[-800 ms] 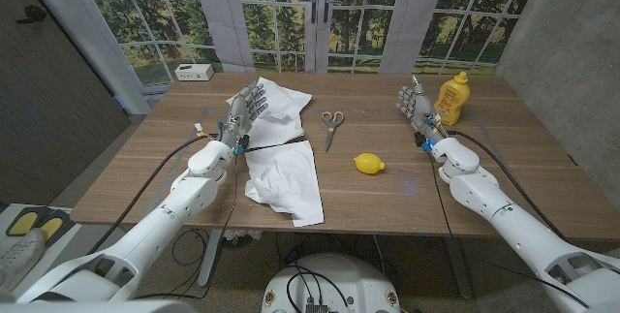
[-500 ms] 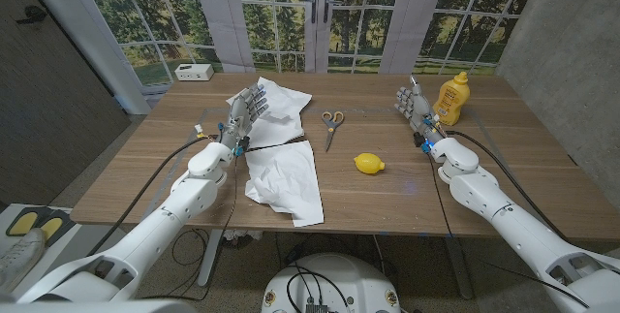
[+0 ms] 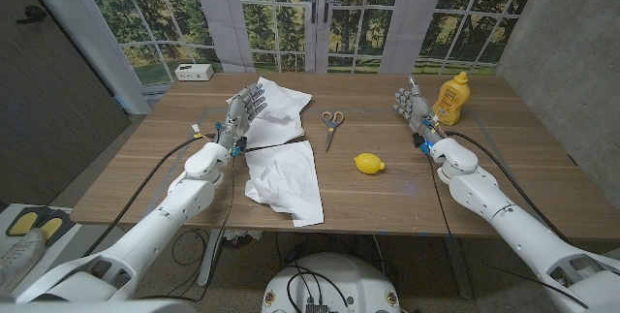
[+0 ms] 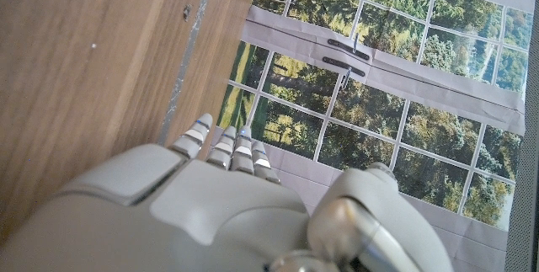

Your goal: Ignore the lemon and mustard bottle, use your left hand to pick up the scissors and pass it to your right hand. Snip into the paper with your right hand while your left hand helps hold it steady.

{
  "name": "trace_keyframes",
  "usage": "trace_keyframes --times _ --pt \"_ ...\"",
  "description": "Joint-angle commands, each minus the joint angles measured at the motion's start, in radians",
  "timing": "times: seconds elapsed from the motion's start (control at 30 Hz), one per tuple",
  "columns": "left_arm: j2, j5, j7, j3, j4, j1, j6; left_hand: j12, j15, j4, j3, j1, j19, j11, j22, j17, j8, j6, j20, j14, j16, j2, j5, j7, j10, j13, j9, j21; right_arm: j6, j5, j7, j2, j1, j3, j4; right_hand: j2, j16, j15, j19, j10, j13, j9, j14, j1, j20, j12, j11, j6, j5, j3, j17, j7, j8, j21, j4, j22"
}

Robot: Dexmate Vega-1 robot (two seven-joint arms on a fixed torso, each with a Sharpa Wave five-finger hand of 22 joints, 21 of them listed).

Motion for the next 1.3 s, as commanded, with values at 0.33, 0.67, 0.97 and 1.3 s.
trace_keyframes --times 0.33,0.67,0.97,1.3 --pt "0.067 0.094 0.056 0.004 -0.078 0.022 0.001 0.003 -0.090 -0.005 0.006 0.014 0.001 -0.001 0.002 0.005 -0.001 0.001 -0.037 0.000 0.002 -0.008 0.011 -0.004 0.003 0.002 0.001 0.000 -0.046 -0.009 -0.045 -0.028 -0.024 0.004 -0.091 0.001 0.002 0.005 -0.005 0.004 0.004 0.003 0.001 0.010 0.007 0.005 0.011 0.014 0.005 -0.004 0.003 0.002 0.005 0.002 -0.001 0.004" --pt "0.090 0.133 0.136 -0.004 -0.156 0.067 0.033 0.005 -0.091 -0.008 0.006 0.023 0.003 -0.009 0.002 0.005 -0.003 -0.003 -0.039 0.001 0.002 -0.011 0.015 -0.005 0.008 0.002 0.001 0.000 -0.058 -0.017 -0.032 -0.051 -0.030 0.001 -0.113 0.002 0.001 0.004 -0.012 0.004 0.004 0.003 0.001 0.012 0.008 0.004 0.010 0.022 0.005 -0.003 0.003 0.002 0.006 0.000 -0.001 0.004" --pt "0.099 0.189 0.211 0.001 -0.221 0.100 0.061 0.009 -0.094 -0.013 0.005 0.035 0.010 -0.010 0.001 0.005 -0.003 -0.003 -0.043 0.005 0.004 -0.017 0.020 -0.004 0.020 0.002 0.001 0.002 -0.040 -0.024 -0.022 -0.071 -0.053 0.006 -0.130 0.005 -0.003 0.008 -0.020 0.008 0.004 0.003 -0.008 0.019 0.005 0.004 0.012 0.034 0.006 0.000 0.003 0.021 0.008 -0.003 -0.004 0.004" --pt "0.108 0.236 0.308 -0.021 -0.316 0.176 0.074 0.011 -0.095 -0.014 0.004 0.044 0.012 -0.010 0.001 0.005 -0.001 0.000 -0.043 0.005 0.004 -0.021 0.024 -0.002 0.027 0.002 0.001 0.002 -0.047 -0.005 0.008 -0.103 -0.082 0.016 -0.159 0.009 -0.006 0.008 -0.030 0.019 0.005 0.002 -0.016 0.028 0.006 0.007 0.014 0.049 0.006 0.004 0.003 0.019 0.012 -0.005 -0.007 0.005"
